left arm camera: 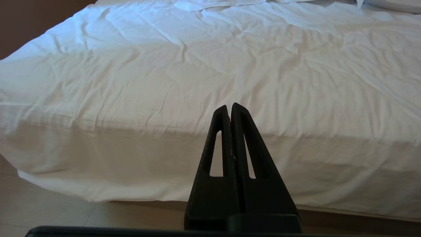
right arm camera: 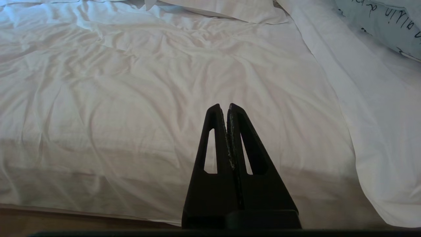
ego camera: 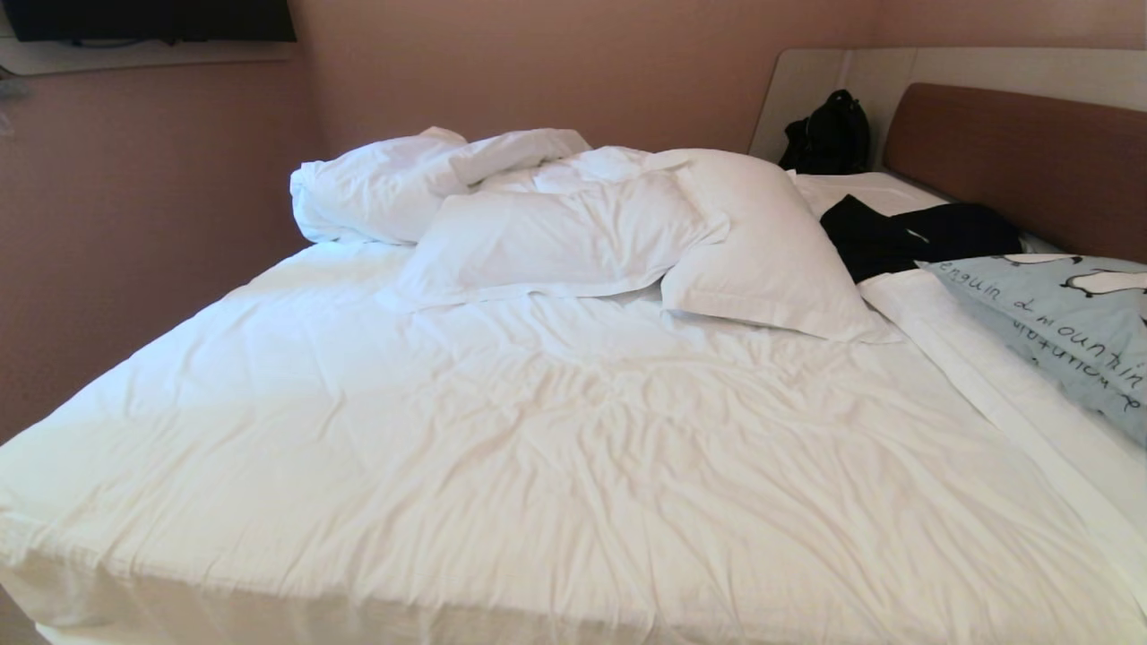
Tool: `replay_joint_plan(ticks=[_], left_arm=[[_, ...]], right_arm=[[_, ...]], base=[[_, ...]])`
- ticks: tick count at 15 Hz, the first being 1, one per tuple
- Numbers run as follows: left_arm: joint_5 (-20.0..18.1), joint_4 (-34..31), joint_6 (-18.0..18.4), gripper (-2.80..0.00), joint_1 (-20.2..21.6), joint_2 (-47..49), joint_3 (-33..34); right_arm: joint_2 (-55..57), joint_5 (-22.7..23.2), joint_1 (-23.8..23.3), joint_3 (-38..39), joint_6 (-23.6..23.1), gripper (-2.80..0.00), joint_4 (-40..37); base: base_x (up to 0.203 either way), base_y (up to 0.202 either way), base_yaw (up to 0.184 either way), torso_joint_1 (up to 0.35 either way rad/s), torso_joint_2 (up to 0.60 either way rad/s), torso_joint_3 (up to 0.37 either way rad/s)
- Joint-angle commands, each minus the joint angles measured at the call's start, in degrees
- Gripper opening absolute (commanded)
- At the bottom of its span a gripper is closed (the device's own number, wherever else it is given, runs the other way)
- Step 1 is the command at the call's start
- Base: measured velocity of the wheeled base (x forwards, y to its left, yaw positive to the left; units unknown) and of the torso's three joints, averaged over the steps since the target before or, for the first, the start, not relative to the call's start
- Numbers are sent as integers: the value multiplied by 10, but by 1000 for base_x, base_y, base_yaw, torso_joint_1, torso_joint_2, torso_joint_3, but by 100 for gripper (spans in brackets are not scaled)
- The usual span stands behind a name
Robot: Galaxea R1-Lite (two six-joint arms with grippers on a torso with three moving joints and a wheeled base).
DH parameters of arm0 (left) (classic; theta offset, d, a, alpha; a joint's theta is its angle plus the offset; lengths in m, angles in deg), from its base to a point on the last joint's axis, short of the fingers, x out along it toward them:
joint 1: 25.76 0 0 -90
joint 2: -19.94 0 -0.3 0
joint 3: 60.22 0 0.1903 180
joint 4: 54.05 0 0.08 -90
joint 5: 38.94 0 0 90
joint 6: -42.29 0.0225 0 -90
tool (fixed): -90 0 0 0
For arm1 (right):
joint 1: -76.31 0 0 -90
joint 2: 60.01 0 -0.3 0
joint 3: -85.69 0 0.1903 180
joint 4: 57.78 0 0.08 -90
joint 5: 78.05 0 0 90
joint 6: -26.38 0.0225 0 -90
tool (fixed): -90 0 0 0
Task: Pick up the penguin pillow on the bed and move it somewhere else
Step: Pick up the pillow
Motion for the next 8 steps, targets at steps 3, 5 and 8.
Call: replay_joint_plan(ticks=[3,5,8], left_arm=[[0,0,0,-280,0,0,1],[-1,0,0,-280,0,0,1],[0,0,0,-280,0,0,1]], right_arm=[[0,-1,0,-1,-3,-280,-1],[0,-1,0,-3,-4,-280,-6],[0,1,1,-24,-4,-280,-34]], base=[[0,0,0,0,0,0],[0,0,0,0,0,0],[0,0,0,0,0,0]])
